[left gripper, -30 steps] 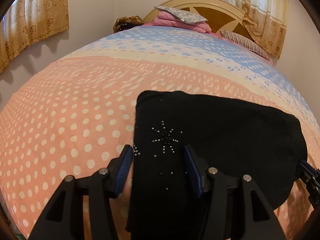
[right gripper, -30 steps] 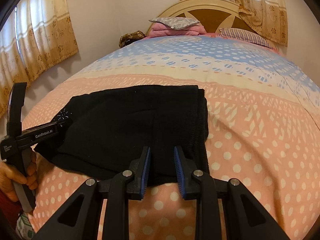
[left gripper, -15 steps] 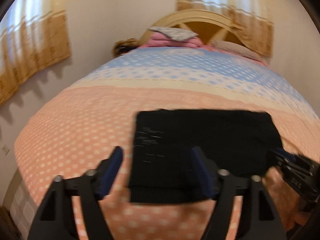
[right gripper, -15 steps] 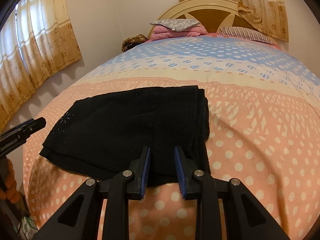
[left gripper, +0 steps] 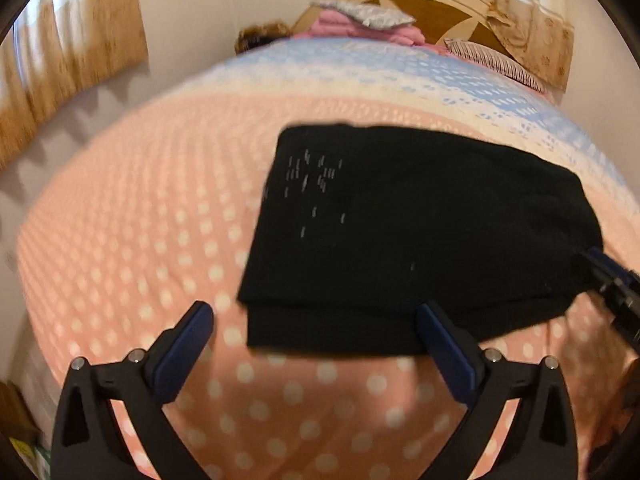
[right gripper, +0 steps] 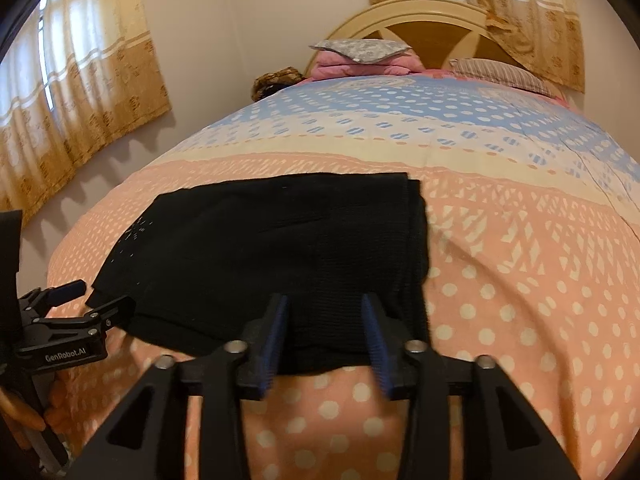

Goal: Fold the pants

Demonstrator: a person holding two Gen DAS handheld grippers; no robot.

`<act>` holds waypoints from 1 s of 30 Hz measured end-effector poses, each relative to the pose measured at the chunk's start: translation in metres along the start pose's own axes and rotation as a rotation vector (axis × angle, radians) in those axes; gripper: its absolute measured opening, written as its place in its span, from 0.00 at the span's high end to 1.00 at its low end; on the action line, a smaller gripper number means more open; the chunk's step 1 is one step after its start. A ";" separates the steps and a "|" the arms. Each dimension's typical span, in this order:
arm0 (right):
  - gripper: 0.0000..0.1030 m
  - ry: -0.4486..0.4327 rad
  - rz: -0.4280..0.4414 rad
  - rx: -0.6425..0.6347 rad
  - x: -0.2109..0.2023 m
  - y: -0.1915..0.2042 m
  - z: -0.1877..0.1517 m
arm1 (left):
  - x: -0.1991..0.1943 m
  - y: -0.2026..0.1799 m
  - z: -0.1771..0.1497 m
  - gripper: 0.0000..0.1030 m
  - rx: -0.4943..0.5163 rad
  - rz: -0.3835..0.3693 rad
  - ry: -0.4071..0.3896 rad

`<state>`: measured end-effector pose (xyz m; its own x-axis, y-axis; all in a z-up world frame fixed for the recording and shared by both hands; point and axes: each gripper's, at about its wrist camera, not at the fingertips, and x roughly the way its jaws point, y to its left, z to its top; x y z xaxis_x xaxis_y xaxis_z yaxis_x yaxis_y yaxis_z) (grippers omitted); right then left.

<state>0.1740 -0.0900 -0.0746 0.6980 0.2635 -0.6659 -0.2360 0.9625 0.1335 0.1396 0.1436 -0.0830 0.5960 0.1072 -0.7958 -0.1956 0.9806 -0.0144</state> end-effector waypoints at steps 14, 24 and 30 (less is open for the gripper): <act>0.16 0.030 -0.136 -0.121 -0.024 0.058 -0.021 | -0.069 -0.004 -0.027 0.00 0.074 0.076 -0.129; 0.16 0.085 -0.272 0.183 -0.074 0.025 -0.053 | -0.098 -0.043 -0.054 0.00 0.198 0.034 -0.225; 0.16 -0.059 -0.256 0.246 -0.129 0.030 -0.047 | -0.133 -0.045 -0.050 0.00 0.161 -0.004 -0.291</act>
<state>0.0453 -0.0987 -0.0186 0.7528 0.0079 -0.6582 0.1165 0.9825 0.1451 0.0297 0.0770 -0.0066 0.7986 0.1232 -0.5891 -0.0812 0.9919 0.0972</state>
